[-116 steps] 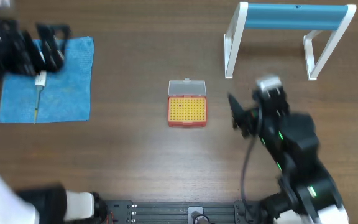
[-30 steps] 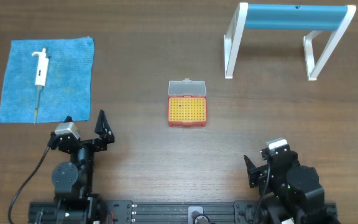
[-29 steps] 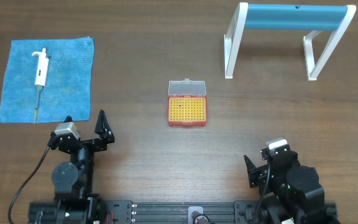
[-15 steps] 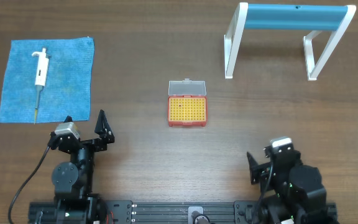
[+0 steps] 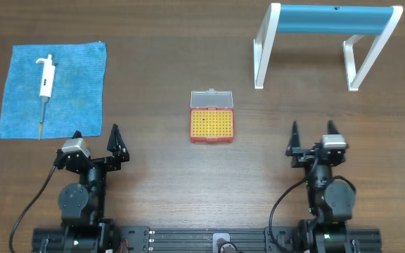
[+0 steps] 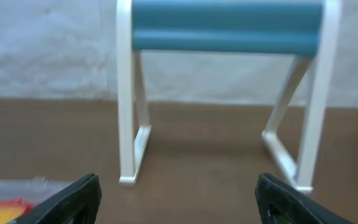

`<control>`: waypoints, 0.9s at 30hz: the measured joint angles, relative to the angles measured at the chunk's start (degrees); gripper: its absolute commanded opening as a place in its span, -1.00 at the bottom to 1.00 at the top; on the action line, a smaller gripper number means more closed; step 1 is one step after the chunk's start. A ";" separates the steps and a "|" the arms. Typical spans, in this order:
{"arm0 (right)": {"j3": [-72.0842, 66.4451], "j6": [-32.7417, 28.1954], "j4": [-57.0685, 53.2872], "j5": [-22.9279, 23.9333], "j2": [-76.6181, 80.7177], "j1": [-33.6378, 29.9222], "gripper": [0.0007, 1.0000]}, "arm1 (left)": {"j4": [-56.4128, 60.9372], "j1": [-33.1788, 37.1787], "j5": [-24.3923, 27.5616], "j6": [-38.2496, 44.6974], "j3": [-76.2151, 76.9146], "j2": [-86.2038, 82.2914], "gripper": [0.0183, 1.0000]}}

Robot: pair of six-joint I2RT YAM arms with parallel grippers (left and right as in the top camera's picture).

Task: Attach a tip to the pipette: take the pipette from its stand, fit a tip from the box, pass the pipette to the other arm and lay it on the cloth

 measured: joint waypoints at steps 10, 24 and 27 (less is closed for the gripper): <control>0.04 0.02 -9.53 -0.44 -9.09 2.32 0.62 | -0.04 0.00 0.15 0.00 0.04 -0.04 0.99; 0.04 0.02 -12.28 -0.44 -9.40 2.29 0.62 | -0.04 0.00 0.17 0.00 0.04 -0.04 0.99; 0.04 0.02 -12.28 -0.44 -9.40 2.29 0.62 | -0.04 0.00 0.15 0.00 0.04 -0.04 1.00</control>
